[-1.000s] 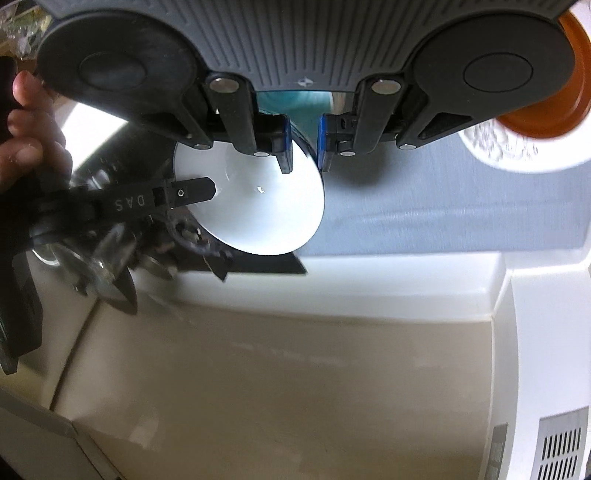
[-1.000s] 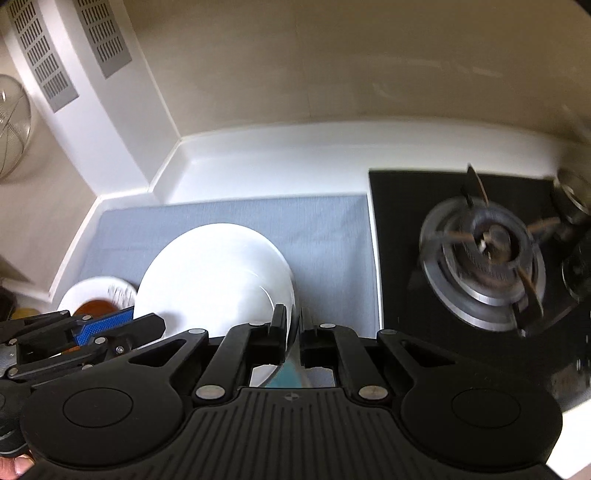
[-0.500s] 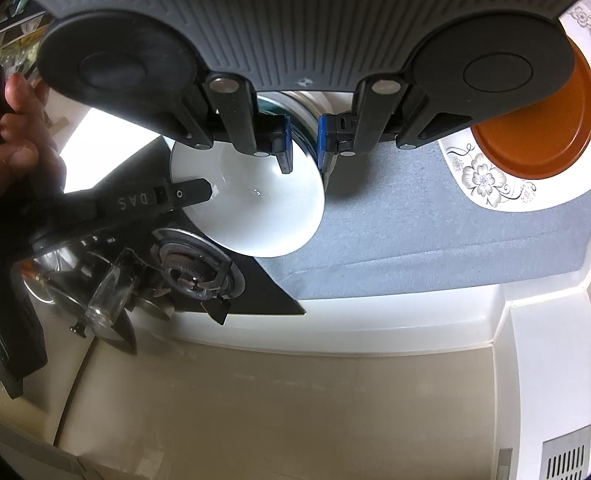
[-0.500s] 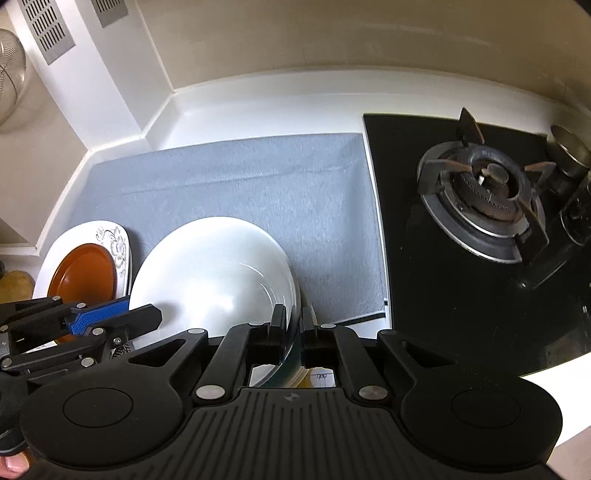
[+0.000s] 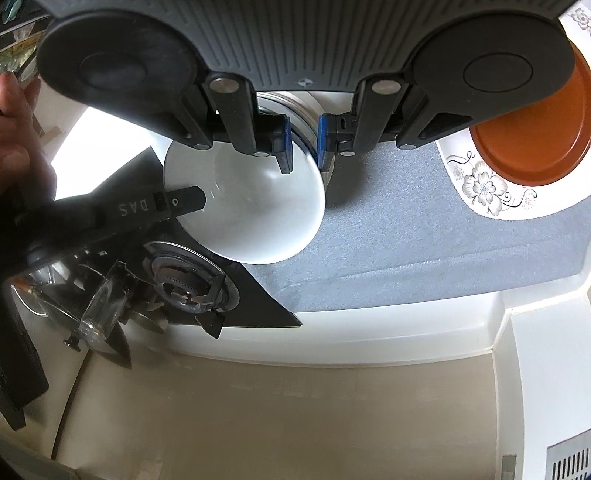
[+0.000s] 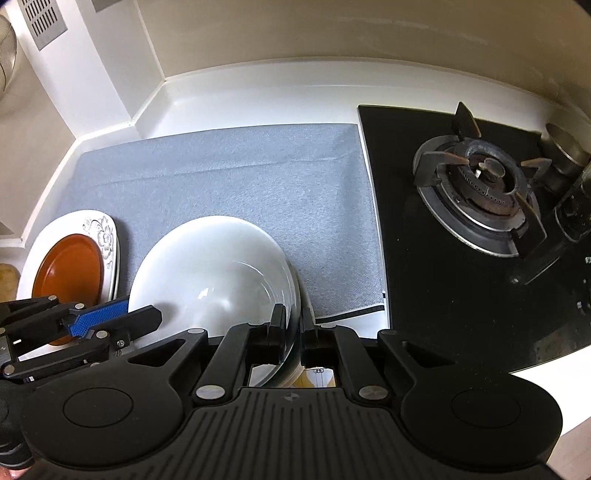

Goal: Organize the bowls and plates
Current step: 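Lower the blue-patterned bowl into the teal and cream bowl stack with the right gripper, then open the right gripper and release the bowl onto the stack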

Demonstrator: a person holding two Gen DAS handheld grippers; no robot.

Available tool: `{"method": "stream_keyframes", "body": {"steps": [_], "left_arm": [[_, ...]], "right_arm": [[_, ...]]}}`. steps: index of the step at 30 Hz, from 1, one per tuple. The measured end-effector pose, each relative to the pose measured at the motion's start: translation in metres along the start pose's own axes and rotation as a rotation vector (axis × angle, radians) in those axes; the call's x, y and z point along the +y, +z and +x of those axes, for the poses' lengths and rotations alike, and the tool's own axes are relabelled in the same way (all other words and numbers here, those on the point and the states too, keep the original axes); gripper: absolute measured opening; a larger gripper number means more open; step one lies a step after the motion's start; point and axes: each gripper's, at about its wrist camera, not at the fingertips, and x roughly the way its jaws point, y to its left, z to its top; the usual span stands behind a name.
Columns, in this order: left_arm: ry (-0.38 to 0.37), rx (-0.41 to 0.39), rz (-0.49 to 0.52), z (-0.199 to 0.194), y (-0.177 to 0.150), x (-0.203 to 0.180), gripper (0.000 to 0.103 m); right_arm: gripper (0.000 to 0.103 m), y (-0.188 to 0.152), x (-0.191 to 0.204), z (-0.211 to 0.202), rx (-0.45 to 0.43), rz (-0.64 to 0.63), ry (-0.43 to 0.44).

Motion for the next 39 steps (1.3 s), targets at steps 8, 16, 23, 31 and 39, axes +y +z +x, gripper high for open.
{"method": "stream_keyframes", "body": {"steps": [8,16,23,31,39], "left_arm": [[0.023,-0.008,0.046,0.004,-0.004,-0.004,0.016],[0.017,-0.014,0.064,0.004,-0.006,-0.004,0.020],[0.022,-0.025,0.085,0.002,-0.005,-0.008,0.021],[0.045,-0.029,0.072,0.000,-0.004,-0.010,0.028],[0.075,-0.002,-0.023,0.002,-0.002,-0.008,0.053]], "right_arm": [[0.008,-0.002,0.009,0.000,0.003,-0.047,-0.047],[0.011,-0.005,0.017,0.001,-0.013,-0.092,-0.101],[0.013,-0.009,0.015,0.004,-0.029,-0.101,-0.107],[0.014,-0.005,0.002,0.006,-0.069,-0.063,-0.029],[0.041,0.002,-0.022,0.019,-0.053,-0.071,0.079]]}}
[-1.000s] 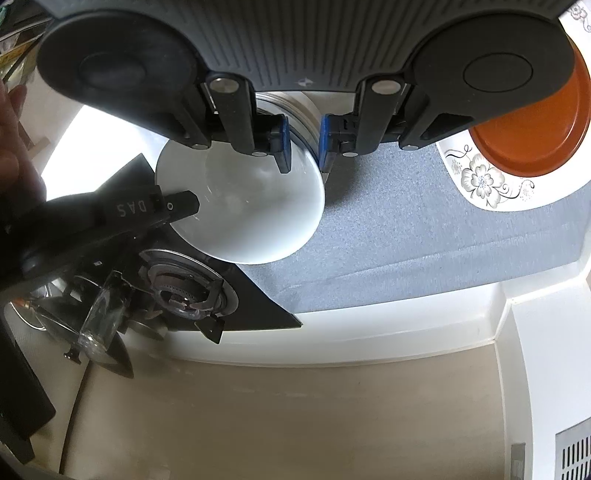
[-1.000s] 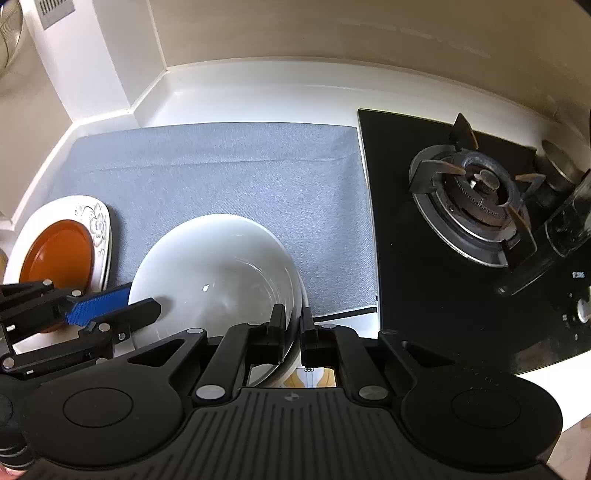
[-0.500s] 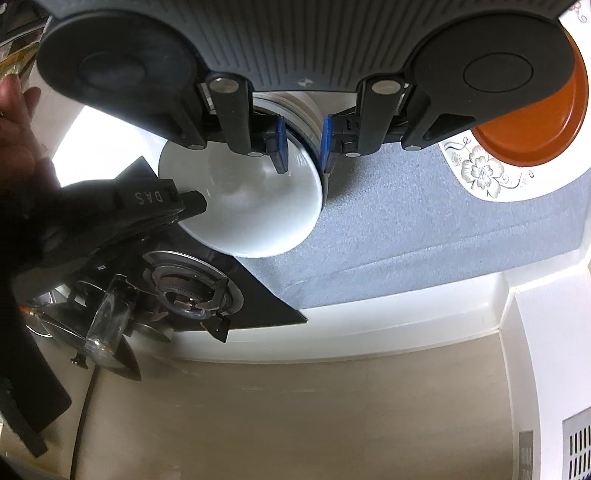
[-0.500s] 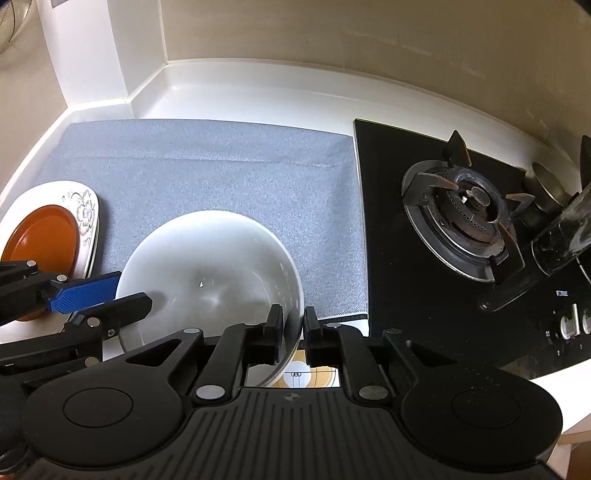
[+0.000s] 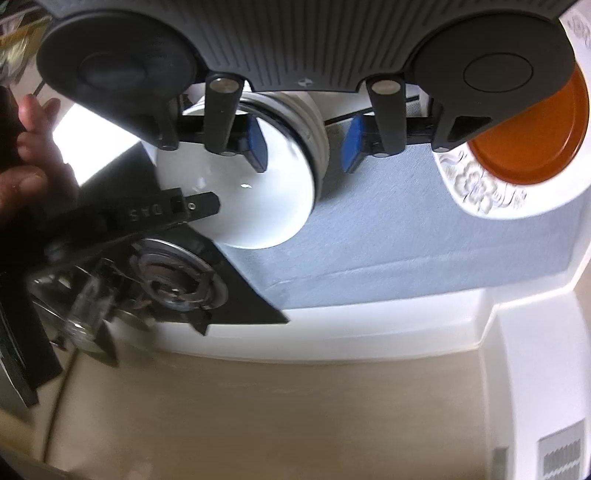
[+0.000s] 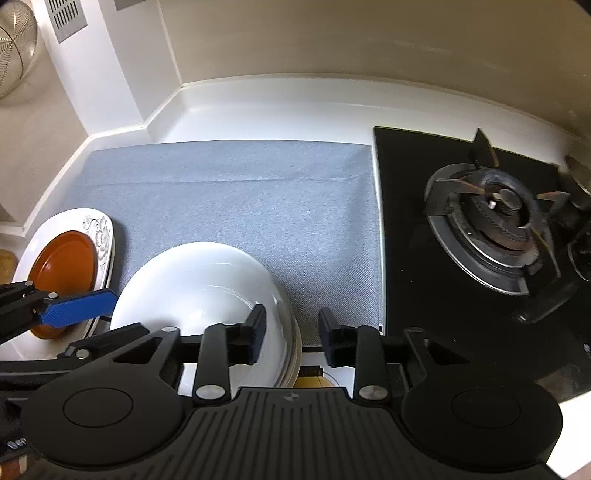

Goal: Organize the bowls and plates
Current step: 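Open the right gripper and release the bowl onto the stack, then close both grippers on the bowl stack rim and lift it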

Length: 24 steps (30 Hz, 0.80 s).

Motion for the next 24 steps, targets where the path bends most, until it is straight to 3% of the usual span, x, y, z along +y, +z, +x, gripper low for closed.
{"method": "stream_keyframes", "body": {"steps": [5,11,24], "left_arm": [[0.017,0.064,-0.156,0.010,-0.001,0.008,0.056],[0.049,0.106,-0.303,0.017,-0.003,0.010,0.058],[0.089,0.137,-0.514,0.033,-0.020,-0.001,0.061]], "right_arm": [[0.050,0.005,-0.011,0.017,0.079,0.002,0.081],[0.051,0.013,-0.017,0.035,0.164,-0.010,0.171],[0.051,0.027,-0.014,0.053,0.258,-0.180,0.277]]}}
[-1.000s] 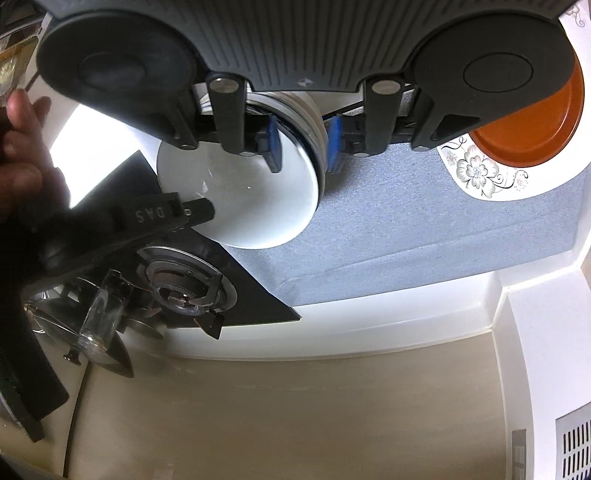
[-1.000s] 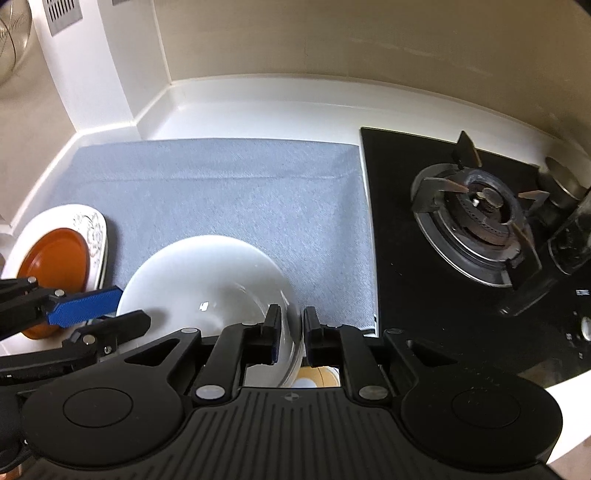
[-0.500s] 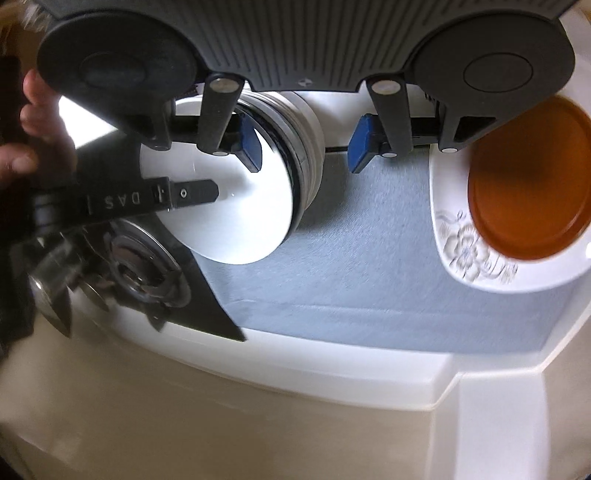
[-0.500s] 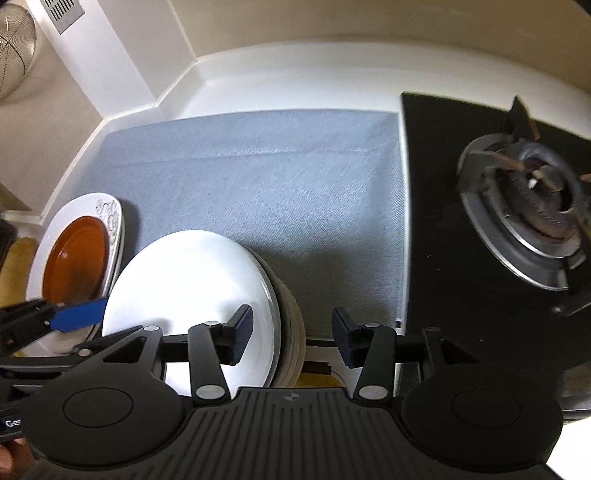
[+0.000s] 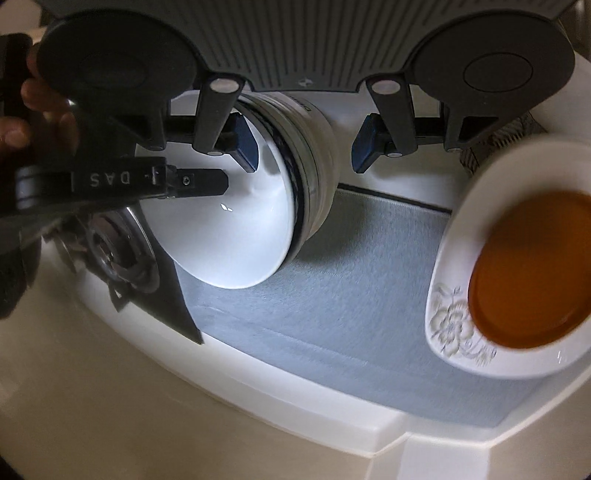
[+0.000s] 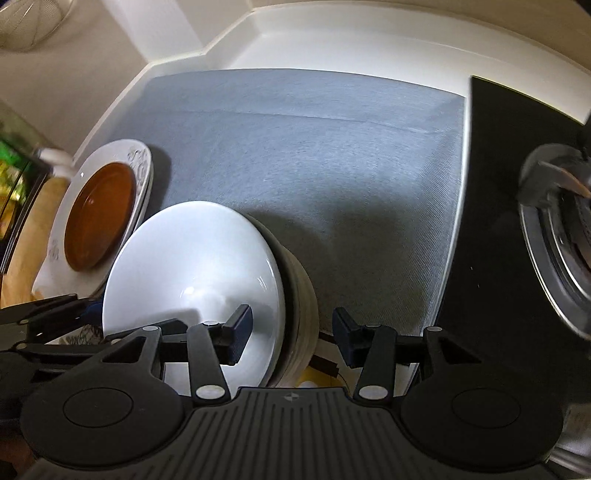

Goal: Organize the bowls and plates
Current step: 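Close both grippers on the bowl stack rim and lift it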

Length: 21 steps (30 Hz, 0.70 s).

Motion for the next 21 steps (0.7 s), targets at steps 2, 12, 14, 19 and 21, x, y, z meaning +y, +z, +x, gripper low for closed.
{"method": "stream_keyframes", "body": {"steps": [2,12,14,19,21], "left_arm": [[0.000,0.005,-0.037,0.003,-0.001,0.001,0.062],[0.027,0.001,-0.115,0.007,-0.007,-0.001,0.062],[0.031,-0.003,-0.125,0.006,-0.008,-0.001,0.062],[0.026,-0.013,-0.153,0.006,-0.011,-0.001,0.062],[0.025,-0.014,-0.161,0.006,-0.013,-0.002,0.062]], "right_arm": [[0.051,0.001,0.000,0.000,0.008,-0.021,0.011],[0.057,0.001,-0.005,0.006,0.019,-0.054,0.067],[0.057,0.002,-0.004,0.006,0.023,-0.060,0.075],[0.057,0.005,-0.008,0.007,0.036,-0.069,0.092],[0.057,0.006,-0.009,0.006,0.038,-0.082,0.094]]}}
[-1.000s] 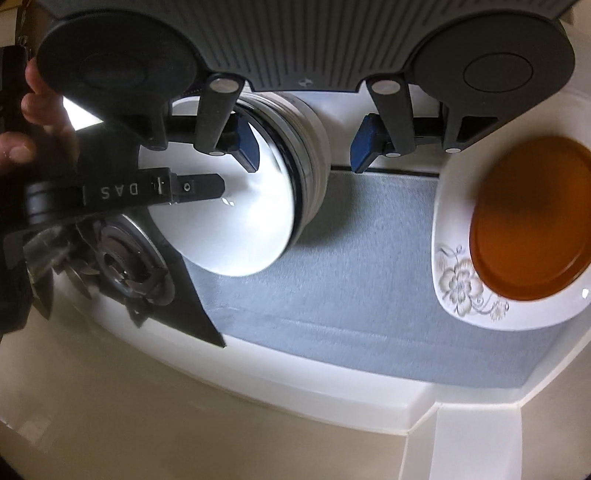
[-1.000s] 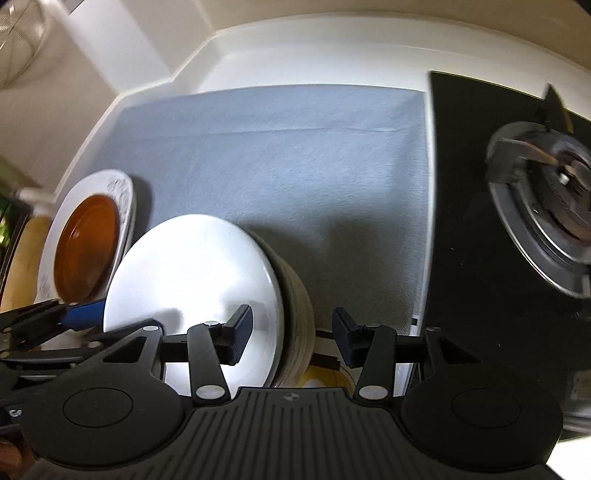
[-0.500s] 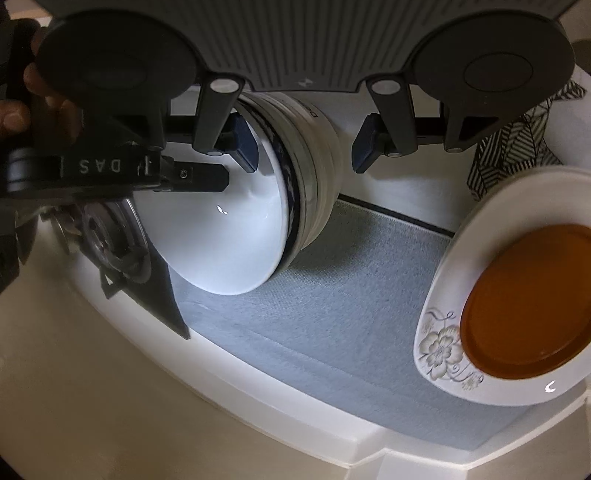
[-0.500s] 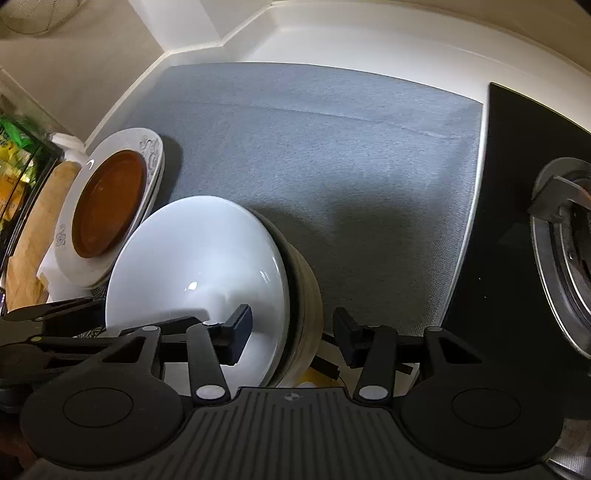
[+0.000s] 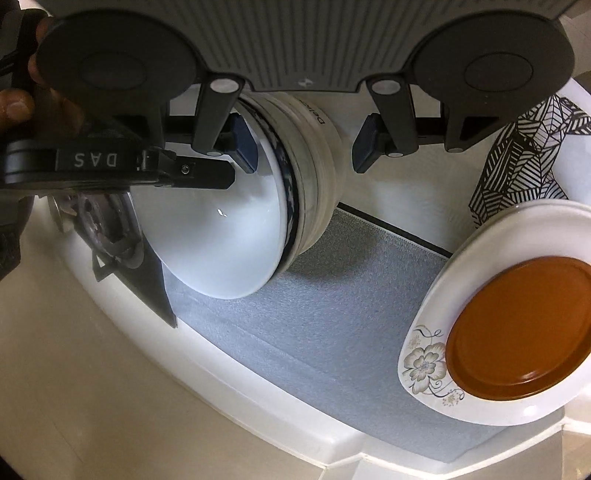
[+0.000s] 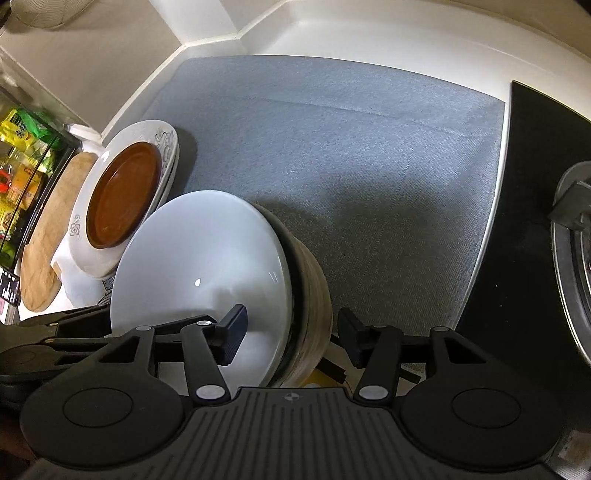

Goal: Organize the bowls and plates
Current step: 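Close both grippers on the bowl stack rim and lift it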

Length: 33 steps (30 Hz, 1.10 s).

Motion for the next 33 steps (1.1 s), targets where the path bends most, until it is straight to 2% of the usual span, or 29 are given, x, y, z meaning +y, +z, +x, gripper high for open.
{"method": "stream_keyframes", "body": {"steps": [20,25,31,33], "left_arm": [[0.009,-0.006,-0.013,-0.001,-0.001,-0.008,0.051],[-0.012,-0.011,-0.094,-0.004,0.003,0.006,0.044],[-0.034,-0.007,-0.169,-0.001,0.007,0.014,0.044],[-0.024,-0.010,-0.157,-0.002,0.007,0.012,0.043]], "right_arm": [[0.056,-0.003,-0.005,0.000,-0.010,-0.019,0.030],[0.056,-0.002,-0.008,-0.002,-0.020,-0.008,0.028],[0.056,0.000,-0.011,-0.001,-0.018,0.004,0.053],[0.051,-0.001,-0.014,0.000,-0.017,0.020,0.079]]}}
